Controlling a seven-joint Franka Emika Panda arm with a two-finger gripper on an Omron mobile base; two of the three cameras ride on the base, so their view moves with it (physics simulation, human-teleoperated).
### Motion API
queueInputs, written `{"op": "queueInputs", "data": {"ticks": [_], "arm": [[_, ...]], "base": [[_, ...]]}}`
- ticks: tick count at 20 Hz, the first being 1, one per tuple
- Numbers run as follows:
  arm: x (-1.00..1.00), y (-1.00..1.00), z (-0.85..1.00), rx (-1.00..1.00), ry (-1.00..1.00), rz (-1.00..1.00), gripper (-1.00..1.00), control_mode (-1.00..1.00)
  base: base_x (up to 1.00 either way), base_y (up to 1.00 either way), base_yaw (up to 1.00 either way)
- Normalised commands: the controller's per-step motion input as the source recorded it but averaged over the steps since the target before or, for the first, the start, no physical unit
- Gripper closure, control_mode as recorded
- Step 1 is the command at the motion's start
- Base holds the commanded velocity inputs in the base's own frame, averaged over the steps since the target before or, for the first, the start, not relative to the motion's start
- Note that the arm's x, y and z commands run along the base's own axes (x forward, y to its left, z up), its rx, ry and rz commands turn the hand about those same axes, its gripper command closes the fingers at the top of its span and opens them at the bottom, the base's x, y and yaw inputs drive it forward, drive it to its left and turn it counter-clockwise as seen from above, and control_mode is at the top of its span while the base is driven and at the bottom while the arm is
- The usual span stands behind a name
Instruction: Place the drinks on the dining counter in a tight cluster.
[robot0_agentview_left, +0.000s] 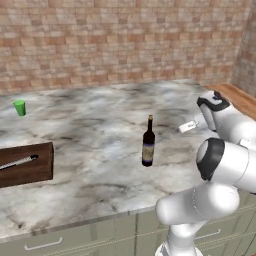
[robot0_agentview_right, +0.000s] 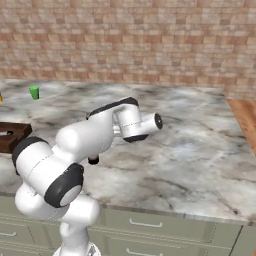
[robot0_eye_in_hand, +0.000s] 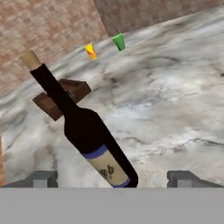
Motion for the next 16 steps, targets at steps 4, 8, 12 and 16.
{"op": "queueInputs", "data": {"ticks": [4, 8, 12, 16], "arm": [[-0.05, -0.03, 0.04, -0.12, 0.27, -0.24, -1.0, -1.0], [-0.79, 0.4, -0.1, -0.17, 0.1, -0.14, -1.0, -1.0], [-0.83, 0.26, -0.03, -0.23, 0.06, -0.17, -1.0, -1.0], [-0.63, 0.17, 0.38, -0.26, 0.0, -0.19, -1.0, -1.0]], "base": [[0.0, 0.0, 0.0], [0.0, 0.0, 0.0], [0.0, 0.0, 0.0], [0.0, 0.0, 0.0]]}}
